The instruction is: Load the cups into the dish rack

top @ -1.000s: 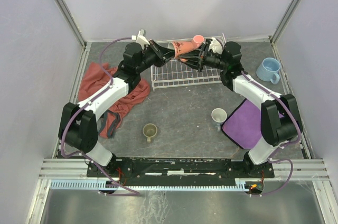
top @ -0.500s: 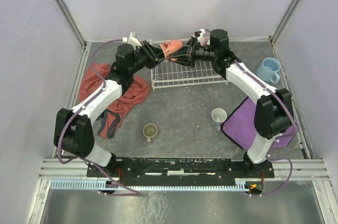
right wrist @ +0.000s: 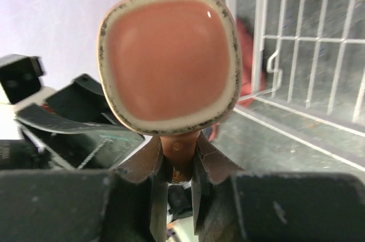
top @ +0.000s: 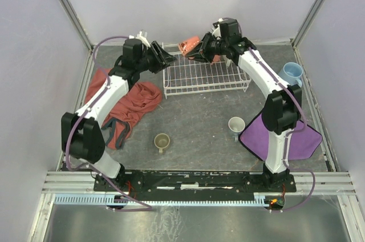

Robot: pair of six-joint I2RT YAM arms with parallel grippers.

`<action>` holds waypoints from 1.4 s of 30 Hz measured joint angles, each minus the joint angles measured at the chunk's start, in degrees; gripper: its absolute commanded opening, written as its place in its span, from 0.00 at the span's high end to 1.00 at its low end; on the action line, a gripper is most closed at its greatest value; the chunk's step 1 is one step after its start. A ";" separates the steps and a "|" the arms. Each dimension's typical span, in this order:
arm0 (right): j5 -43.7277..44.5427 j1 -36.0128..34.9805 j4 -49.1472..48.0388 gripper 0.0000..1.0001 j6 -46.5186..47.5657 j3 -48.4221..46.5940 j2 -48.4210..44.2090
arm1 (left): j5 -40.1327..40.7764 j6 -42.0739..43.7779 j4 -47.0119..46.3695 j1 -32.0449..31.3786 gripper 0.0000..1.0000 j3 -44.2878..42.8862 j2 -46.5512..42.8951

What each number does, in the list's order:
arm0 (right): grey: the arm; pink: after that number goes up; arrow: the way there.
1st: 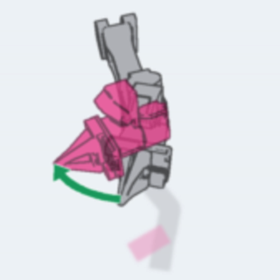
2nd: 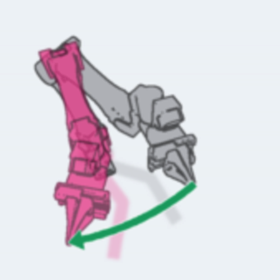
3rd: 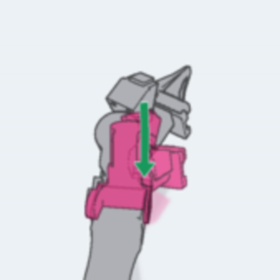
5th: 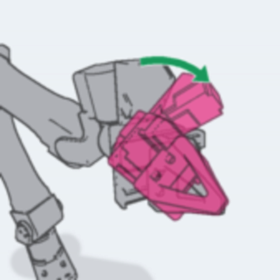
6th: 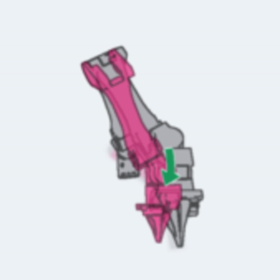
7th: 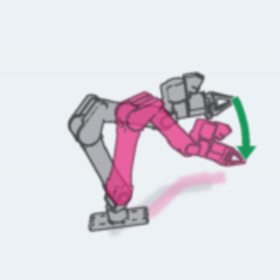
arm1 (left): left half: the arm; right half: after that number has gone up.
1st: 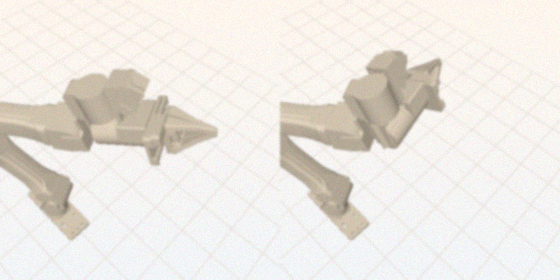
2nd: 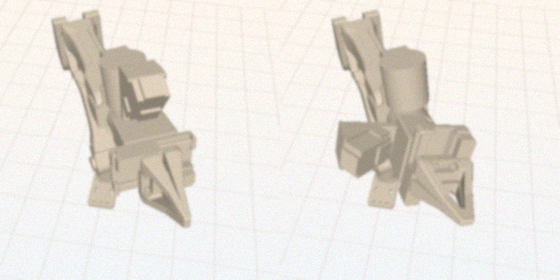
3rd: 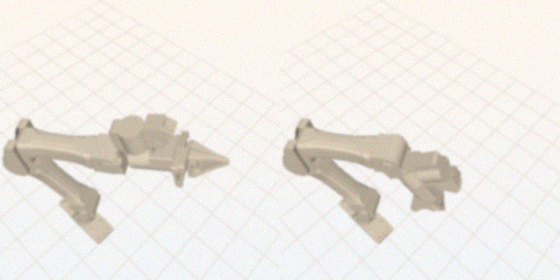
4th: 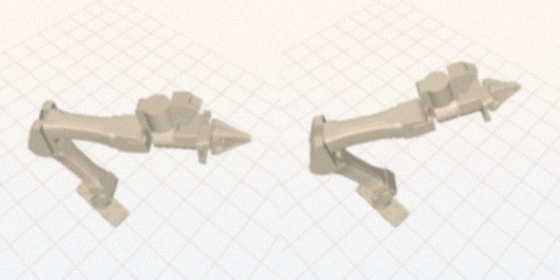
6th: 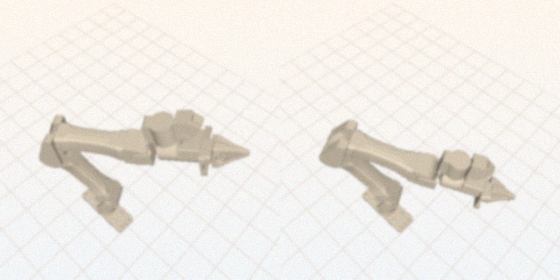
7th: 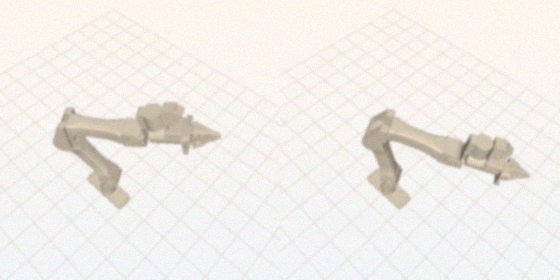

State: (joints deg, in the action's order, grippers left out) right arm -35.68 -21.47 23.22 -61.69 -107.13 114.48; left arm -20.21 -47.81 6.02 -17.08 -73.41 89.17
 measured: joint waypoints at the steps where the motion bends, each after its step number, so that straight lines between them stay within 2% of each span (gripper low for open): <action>1: 1.38 0.00 2.10 0.99 2.14 -2.08 0.90 | 0.63 1.75 2.25 0.07 0.43 -2.64 1.66; 7: 9.53 -0.07 12.50 0.99 12.92 -12.74 5.27 | 6.12 11.39 14.16 0.37 0.43 -16.46 10.84; 13: 14.45 -0.07 18.49 0.99 18.49 -18.16 7.67 | 14.05 20.02 25.75 0.42 0.44 -29.62 20.59; 19: 17.07 -0.07 22.49 0.99 21.20 -22.34 9.64 | 19.15 24.90 31.52 0.42 0.45 -33.48 25.05; 25: 19.30 -0.07 24.76 0.99 23.43 -25.86 11.69 | 22.05 27.47 33.77 0.39 0.63 -35.82 27.52; 32: 20.41 -0.07 26.27 0.99 24.72 -25.92 12.13 | 23.41 28.74 34.86 -0.15 0.66 -40.72 31.32; 34: 20.72 -0.07 26.36 0.99 24.98 -25.92 12.13 | 23.76 29.18 35.01 -0.24 0.71 -42.32 32.85; 38: 21.38 -0.07 27.02 0.99 25.66 -25.92 12.13 | 23.76 29.35 35.39 -0.55 0.91 -43.65 34.53; 40: 21.70 -0.07 27.23 0.99 26.08 -25.92 12.13 | 24.06 29.42 35.47 -0.81 0.97 -43.87 34.67; 42: 22.27 -0.07 27.56 0.99 26.62 -25.92 12.13 | 24.28 29.38 35.56 -0.92 0.97 -43.89 34.67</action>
State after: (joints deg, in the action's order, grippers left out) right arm -13.41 -21.54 50.78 -35.07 -133.05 126.61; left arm 4.08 -18.44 41.58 -18.00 -117.30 123.83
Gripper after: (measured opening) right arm 0.231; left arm 0.075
